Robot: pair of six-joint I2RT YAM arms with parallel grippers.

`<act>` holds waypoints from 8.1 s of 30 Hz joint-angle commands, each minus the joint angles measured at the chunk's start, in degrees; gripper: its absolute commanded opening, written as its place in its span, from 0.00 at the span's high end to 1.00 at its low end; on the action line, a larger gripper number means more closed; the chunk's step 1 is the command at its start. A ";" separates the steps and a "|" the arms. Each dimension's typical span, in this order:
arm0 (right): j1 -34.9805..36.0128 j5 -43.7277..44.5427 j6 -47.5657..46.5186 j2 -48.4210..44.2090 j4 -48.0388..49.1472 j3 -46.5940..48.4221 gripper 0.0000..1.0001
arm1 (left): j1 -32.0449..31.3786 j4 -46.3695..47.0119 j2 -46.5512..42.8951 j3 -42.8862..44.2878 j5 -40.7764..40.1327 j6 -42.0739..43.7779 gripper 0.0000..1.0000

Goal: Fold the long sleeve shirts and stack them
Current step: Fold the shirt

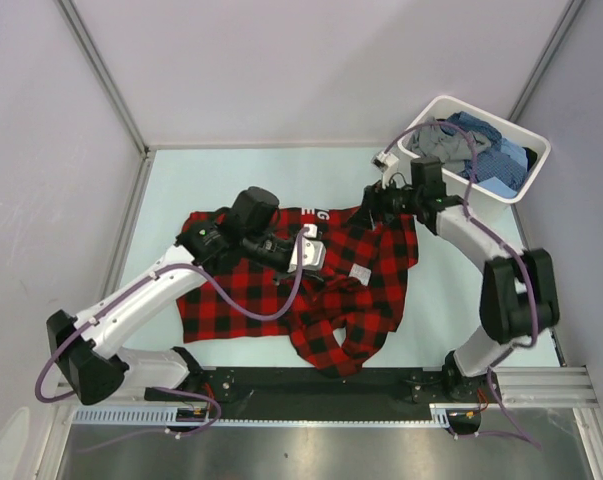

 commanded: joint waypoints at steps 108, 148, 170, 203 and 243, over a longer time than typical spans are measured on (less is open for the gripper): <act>0.98 24.42 -37.77 45.34 -37.05 56.29 0.23 | 55.14 1.60 47.91 25.21 -19.93 4.34 0.24; 1.16 27.41 -41.03 45.96 -34.25 52.60 1.00 | 58.13 -7.64 56.62 43.14 -11.85 0.49 0.41; 0.98 30.92 -39.71 45.44 -30.21 51.20 1.00 | 56.37 -15.01 61.28 44.80 -20.12 8.83 1.00; 2.30 6.14 -31.81 4.39 -41.54 7.44 0.18 | 32.06 -3.08 11.37 -9.22 1.87 9.28 0.22; -5.70 -9.41 -16.52 -8.09 -33.83 4.35 0.26 | 1.62 12.32 -2.25 -9.69 -11.52 -5.95 0.96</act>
